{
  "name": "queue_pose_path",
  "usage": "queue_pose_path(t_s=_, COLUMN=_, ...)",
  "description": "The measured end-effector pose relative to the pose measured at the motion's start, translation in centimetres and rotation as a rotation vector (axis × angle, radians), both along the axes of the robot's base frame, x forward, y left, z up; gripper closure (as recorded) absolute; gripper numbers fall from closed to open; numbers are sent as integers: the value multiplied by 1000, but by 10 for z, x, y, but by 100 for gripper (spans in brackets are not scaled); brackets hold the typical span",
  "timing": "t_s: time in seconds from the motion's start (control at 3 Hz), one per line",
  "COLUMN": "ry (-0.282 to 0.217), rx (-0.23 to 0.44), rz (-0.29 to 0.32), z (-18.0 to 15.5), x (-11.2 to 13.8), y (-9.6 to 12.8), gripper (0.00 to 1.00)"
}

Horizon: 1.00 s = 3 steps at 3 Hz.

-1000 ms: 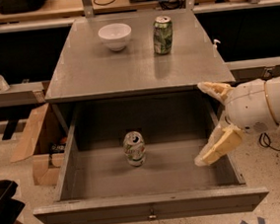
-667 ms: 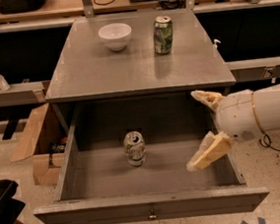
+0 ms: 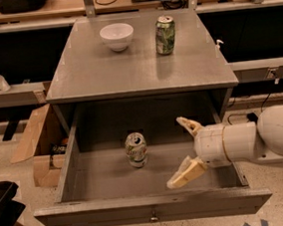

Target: Pick 7up can from top drawer and place on counter

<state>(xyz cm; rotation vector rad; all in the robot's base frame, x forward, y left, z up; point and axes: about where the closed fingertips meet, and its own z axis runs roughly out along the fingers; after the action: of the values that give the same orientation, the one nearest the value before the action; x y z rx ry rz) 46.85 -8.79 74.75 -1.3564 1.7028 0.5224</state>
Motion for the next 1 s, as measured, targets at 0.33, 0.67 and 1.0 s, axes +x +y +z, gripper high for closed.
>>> queue_pose_path(t_s=0.33, ry=1, rx=-27, rz=-3, z=-40, x=10, y=20, gripper=0)
queue_pose_path(t_s=0.67, ry=-4, rx=-38, rz=9, z=-63, x=24, y=36, gripper=0)
queue_pose_path(t_s=1.0, ry=-3, rx=-20, rz=10, z=-78, x=53, y=45, gripper=0)
